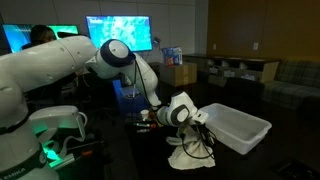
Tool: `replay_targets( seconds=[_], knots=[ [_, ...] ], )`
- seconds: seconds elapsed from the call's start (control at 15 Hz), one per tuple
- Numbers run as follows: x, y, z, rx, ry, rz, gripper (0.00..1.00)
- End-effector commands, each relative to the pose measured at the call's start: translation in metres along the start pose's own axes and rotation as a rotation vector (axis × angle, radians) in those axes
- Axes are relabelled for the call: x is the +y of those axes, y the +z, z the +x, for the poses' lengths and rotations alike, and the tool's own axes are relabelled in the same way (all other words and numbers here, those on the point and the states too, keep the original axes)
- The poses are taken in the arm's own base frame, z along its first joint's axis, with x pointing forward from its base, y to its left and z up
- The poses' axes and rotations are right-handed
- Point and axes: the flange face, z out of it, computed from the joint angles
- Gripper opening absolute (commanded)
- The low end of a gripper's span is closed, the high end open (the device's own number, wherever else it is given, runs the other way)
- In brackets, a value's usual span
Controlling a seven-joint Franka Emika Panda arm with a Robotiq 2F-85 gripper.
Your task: Use the cloth to push the objects on the counter to the left, then put it in the box
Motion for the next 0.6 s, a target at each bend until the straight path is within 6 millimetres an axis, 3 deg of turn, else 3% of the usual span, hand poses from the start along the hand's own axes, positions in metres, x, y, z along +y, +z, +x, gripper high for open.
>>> replay_targets(
  seconds=[0.0, 0.53],
  knots=[
    [-0.037, -0.018, -0.033, -0.021, -0.026, 0.048, 0.08],
    [-0.113, -0.061, -0.091, -0.072, -0.092, 0.158, 0.08]
  ],
)
